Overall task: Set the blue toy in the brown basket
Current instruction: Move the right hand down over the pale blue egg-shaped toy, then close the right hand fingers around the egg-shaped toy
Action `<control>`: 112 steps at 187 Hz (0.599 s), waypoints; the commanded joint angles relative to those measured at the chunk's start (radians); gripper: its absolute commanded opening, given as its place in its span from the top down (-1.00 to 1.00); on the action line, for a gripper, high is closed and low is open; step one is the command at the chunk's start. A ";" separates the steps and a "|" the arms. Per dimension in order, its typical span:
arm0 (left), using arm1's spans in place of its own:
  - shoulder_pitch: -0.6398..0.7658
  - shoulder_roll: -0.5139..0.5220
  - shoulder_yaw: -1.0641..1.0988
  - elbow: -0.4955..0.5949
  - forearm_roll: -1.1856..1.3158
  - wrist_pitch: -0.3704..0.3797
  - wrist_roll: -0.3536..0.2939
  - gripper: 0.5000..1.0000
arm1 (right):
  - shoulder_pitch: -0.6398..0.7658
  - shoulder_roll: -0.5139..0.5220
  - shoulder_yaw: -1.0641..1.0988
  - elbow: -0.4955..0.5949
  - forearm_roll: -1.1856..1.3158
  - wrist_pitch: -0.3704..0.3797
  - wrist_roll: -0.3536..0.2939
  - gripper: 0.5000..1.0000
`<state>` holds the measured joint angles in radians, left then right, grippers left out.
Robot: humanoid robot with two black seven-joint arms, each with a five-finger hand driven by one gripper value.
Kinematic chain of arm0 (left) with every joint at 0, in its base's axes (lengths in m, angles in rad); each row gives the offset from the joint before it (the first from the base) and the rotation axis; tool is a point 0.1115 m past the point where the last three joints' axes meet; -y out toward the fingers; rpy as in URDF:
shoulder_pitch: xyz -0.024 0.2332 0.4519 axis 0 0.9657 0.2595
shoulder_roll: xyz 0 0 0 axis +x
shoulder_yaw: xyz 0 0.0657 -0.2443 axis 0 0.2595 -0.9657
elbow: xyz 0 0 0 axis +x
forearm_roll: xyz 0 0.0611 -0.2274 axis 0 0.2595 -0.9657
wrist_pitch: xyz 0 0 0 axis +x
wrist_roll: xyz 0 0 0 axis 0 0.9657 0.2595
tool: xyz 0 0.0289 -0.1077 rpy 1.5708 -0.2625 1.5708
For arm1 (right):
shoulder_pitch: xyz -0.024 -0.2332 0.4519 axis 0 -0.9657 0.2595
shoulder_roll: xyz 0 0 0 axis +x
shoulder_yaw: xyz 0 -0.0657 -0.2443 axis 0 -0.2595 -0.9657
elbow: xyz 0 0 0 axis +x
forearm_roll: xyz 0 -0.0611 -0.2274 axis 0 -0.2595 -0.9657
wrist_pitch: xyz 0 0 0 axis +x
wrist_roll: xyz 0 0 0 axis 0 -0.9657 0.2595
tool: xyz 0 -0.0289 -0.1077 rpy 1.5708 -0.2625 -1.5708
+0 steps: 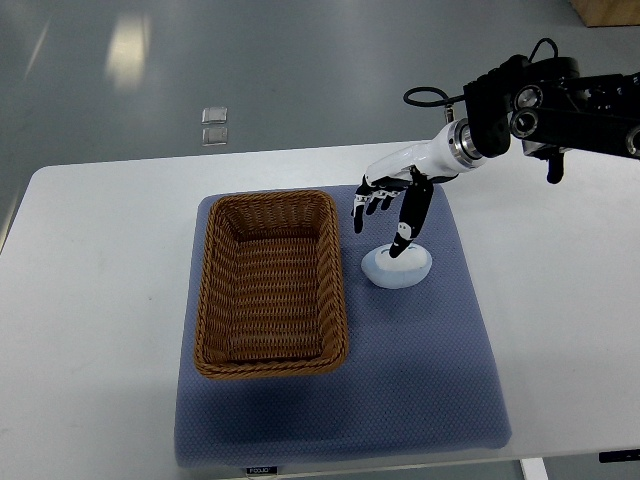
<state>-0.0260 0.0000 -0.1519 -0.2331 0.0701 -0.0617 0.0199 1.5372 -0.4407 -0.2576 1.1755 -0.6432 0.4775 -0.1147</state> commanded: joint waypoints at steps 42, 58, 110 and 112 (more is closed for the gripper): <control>0.000 0.000 0.000 0.000 -0.001 0.000 0.000 -1.00 | -0.109 0.010 0.001 -0.002 -0.012 -0.148 -0.003 -0.61; 0.000 0.000 0.000 0.000 -0.001 0.000 0.000 -1.00 | -0.126 0.025 0.005 -0.004 -0.010 -0.194 -0.025 -0.60; 0.000 0.000 0.000 0.001 -0.001 0.000 0.000 -1.00 | -0.158 0.043 0.009 -0.008 -0.006 -0.237 -0.049 -0.60; 0.000 0.000 0.000 0.001 -0.003 0.000 0.000 -1.00 | -0.164 0.043 0.009 -0.010 -0.007 -0.237 -0.049 -0.60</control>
<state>-0.0261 0.0000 -0.1519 -0.2323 0.0689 -0.0611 0.0199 1.3893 -0.4009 -0.2493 1.1675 -0.6506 0.2445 -0.1583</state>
